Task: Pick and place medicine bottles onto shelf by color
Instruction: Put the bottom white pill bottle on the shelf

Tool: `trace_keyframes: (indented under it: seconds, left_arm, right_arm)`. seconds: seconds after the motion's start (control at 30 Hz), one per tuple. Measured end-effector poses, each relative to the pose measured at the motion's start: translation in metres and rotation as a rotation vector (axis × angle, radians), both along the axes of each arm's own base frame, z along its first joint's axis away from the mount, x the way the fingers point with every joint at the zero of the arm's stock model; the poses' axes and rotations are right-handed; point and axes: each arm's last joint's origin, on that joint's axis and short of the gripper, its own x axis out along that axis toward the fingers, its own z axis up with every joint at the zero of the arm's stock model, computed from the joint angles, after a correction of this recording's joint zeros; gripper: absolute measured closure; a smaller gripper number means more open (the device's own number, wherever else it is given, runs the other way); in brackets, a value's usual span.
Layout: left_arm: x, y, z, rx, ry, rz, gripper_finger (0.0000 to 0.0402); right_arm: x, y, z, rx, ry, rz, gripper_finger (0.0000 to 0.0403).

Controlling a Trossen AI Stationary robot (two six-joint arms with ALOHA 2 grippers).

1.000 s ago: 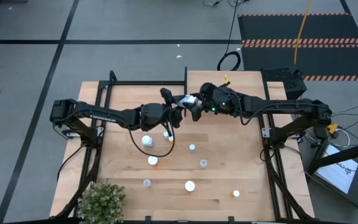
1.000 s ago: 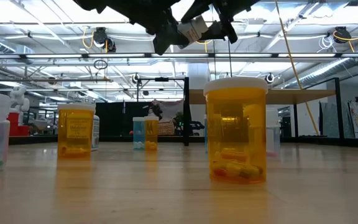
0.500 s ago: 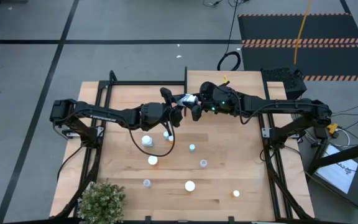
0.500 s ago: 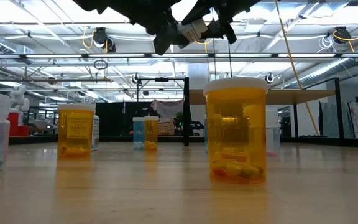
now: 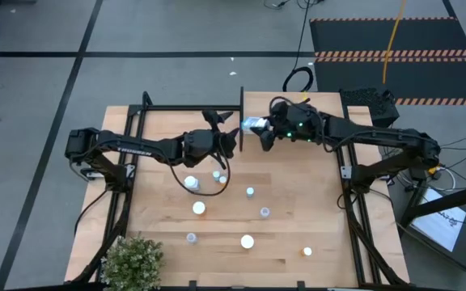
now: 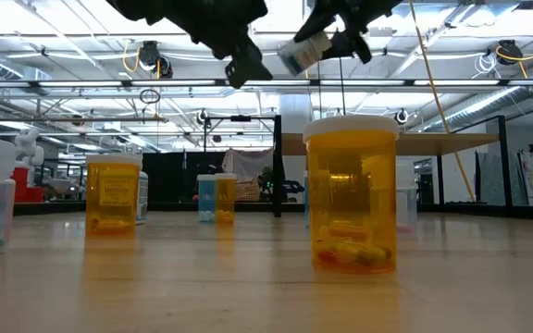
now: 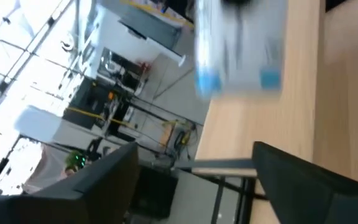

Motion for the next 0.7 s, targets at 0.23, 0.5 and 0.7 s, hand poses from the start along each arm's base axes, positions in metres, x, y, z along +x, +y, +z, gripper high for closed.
trace_keyframes:
  seconds: [0.23,0.5,0.7]
  left_arm:
    - [-0.001,0.009,-0.001,-0.031,-0.022,0.030,0.0048]
    - [-0.001,0.009,-0.001,-0.031,-0.023,0.027,0.0080]
    - [-0.001,0.009,-0.001,-0.033,-0.027,0.027,0.0095]
  right_arm:
    - [-0.043,-0.036,0.036,0.039,0.197,-0.136,0.0173]
    - [-0.090,-0.091,0.073,0.061,0.257,-0.398,0.0171]
    - [-0.113,-0.126,0.079,0.101,0.234,-0.489,0.0170]
